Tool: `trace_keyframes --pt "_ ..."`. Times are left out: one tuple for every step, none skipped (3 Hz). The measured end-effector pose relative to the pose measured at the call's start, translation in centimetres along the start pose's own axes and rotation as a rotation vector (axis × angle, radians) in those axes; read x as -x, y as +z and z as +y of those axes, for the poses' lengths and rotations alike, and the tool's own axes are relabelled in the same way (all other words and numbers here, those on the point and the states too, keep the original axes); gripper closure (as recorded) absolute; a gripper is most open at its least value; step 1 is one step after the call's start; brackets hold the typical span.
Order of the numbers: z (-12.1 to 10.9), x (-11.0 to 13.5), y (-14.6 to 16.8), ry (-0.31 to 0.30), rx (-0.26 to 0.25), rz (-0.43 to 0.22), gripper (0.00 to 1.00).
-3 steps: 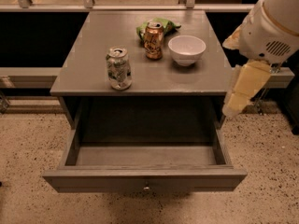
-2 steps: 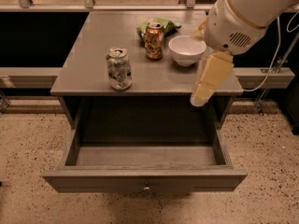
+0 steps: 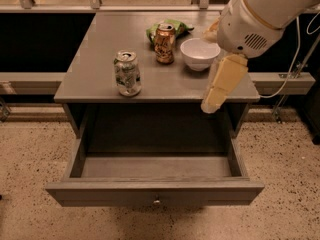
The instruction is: Place 7up can into top drawer
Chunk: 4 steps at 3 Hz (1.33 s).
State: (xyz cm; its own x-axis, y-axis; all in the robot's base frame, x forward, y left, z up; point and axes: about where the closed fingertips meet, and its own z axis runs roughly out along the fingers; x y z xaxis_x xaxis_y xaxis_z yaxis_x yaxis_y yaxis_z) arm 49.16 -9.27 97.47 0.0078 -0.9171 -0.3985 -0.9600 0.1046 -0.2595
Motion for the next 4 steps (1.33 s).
trace_keyframes --pt "-0.9 1.0 1.8 -0.012 -0.004 -0.143 0.00" --pt "-3.6 4.2 4.1 -0.024 -0.058 -0.387 0.00" --pt "-6.6 8.1 5.5 -0.033 -0.121 -0.592 0.00" --pt "-8.3 11.8 8.0 -0.017 -0.123 -0.731 0.00"
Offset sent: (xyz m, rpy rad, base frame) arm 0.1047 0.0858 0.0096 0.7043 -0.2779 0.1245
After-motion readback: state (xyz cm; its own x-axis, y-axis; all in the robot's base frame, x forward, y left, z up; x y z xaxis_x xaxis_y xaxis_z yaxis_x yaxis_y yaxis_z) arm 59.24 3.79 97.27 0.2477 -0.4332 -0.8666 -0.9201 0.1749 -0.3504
